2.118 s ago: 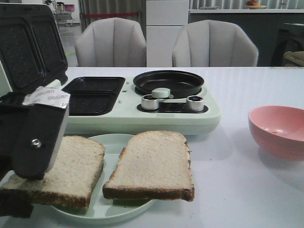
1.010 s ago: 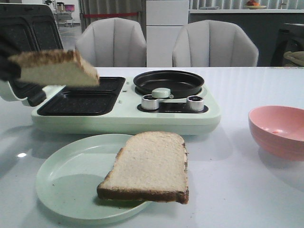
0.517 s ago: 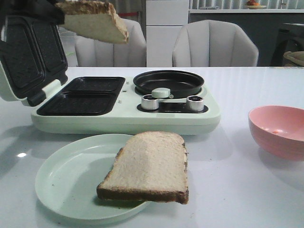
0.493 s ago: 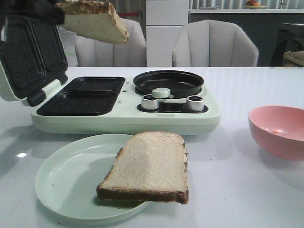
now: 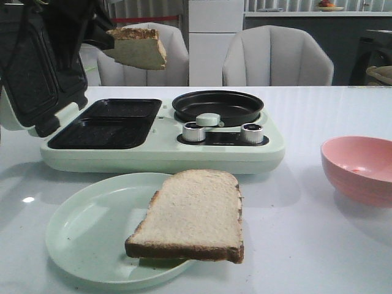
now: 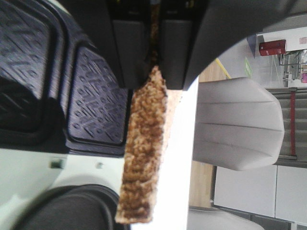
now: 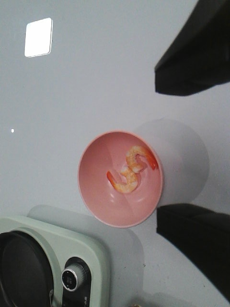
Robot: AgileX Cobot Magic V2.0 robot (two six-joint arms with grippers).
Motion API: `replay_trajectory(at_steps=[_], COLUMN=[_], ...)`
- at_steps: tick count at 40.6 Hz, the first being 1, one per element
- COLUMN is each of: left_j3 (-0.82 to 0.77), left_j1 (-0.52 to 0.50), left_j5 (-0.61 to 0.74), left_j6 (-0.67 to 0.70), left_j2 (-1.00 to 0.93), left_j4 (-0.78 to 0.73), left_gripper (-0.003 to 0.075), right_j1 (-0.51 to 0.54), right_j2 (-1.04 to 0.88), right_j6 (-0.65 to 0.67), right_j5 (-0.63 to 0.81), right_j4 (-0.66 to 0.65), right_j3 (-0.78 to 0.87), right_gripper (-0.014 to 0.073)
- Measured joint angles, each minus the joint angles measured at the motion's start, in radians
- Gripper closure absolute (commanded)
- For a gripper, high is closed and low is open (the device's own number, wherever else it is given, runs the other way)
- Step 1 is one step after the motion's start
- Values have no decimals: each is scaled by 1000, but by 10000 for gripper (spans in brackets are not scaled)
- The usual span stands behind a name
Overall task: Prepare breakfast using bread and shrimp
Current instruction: 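Lift the bread and lower it onto the sandwich maker plate, release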
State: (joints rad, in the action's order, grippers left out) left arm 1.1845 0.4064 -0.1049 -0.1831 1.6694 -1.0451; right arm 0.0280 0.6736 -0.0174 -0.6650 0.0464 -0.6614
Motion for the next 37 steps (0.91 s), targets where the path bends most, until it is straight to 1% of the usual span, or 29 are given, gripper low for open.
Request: replay_trajectory(at_steps=[4,9,16,18,20,24,27,34,37], left_j3=[62,126,166,166,166,167,167,168,168], left_j1=[-28,-45,-58,-58,-58,-58,-58,-58,-58], left_j5=[30,35,30,18,7,-19,-27,-35,-42], left_j6=[0,0,0,0,0,0,0,0,0], left_j2=[78,174,272,285,297,308,310,312,312], left_j4=[0,0,0,0,0,0,0,0,0], left_gripper=[622,621,605,575,525,386,315,206,194], right_j1=[0,0,0,0,0,0,0,0,0], right_j2=[0,0,0,0,0,0,0,0,0], right_j6=[0,0,0,0,0,0,0,0,0], right_j5=[0,0,0,0,0,0,0,0,0], right_j4=[0,0,0,0,0,0,0,0,0], right_j3=[0,0,0,0,0,0,0,0,0], right_gripper=[16,16,16,16,16,16,16,16,16])
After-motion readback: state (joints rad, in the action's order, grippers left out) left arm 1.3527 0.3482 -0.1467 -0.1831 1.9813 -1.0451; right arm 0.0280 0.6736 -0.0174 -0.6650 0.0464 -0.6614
